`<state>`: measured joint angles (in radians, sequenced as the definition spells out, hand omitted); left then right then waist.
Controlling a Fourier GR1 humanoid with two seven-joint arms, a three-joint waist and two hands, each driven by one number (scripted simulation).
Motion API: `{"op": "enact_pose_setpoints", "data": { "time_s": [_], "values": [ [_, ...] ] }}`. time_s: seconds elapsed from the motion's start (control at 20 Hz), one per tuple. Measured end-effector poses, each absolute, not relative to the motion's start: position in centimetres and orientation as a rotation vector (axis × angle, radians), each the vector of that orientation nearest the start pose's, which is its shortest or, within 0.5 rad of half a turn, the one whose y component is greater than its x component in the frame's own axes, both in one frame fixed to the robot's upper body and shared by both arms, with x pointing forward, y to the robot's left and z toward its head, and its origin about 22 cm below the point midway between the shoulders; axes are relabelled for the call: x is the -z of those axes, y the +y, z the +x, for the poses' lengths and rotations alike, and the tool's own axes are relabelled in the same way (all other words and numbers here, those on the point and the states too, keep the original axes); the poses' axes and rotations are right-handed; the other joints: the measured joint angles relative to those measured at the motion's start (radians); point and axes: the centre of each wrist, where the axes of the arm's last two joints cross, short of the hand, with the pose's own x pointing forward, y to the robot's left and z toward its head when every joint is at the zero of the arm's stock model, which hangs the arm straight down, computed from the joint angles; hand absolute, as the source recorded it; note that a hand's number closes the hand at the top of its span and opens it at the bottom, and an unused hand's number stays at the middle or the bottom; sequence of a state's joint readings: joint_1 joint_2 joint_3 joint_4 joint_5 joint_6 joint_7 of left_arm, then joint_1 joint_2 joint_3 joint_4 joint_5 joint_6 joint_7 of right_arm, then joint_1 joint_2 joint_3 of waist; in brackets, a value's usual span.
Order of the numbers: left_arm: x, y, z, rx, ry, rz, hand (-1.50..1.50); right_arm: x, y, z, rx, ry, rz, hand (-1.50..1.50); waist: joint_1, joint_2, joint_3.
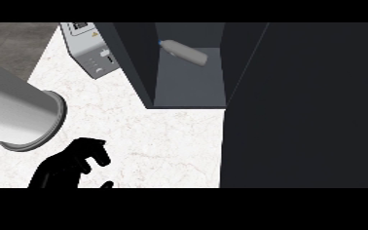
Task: Pick up the bottled water, place it into the cabinet and close the cabinet
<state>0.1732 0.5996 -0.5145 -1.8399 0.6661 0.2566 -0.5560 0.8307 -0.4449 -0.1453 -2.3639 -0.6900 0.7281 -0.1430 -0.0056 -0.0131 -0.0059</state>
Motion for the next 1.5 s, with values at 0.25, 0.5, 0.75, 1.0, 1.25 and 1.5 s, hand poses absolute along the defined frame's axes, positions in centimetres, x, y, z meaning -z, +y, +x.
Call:
{"op": "enact_pose_setpoints", "data": {
  "time_s": [0.25,0.5,0.75,1.0,1.25,1.5],
  "values": [
    [-3.8,27.4,16.4,-0.034,-1.876,-0.287,-1.50,-11.2,-30.9,6.4,-0.387,-1.691,0.723,1.50,0.006,-0.003,-0.002],
    [-4.9,30.0,16.0,-0.033,-1.890,-0.249,-1.50,-11.1,-29.8,7.1,-0.441,-1.654,0.796,1.50,0.016,-0.007,-0.006],
    [-5.6,31.7,15.5,-0.041,-1.883,-0.251,-1.50,-11.2,-28.3,8.3,-0.507,-1.627,0.869,1.50,0.027,-0.011,-0.010],
    [-6.0,32.9,14.9,-0.048,-1.866,-0.253,-1.50,-11.4,-26.8,9.6,-0.591,-1.597,0.928,1.50,0.038,-0.017,-0.013],
    [-6.5,34.3,14.4,-0.049,-1.854,-0.248,-1.50,-11.8,-25.3,10.9,-0.678,-1.571,0.954,1.50,0.048,-0.022,-0.016],
    [-7.1,35.6,14.0,-0.039,-1.849,-0.243,-1.50,-12.1,-23.2,11.8,-0.701,-1.549,0.977,1.50,0.057,-0.023,-0.018]
  ]
}}
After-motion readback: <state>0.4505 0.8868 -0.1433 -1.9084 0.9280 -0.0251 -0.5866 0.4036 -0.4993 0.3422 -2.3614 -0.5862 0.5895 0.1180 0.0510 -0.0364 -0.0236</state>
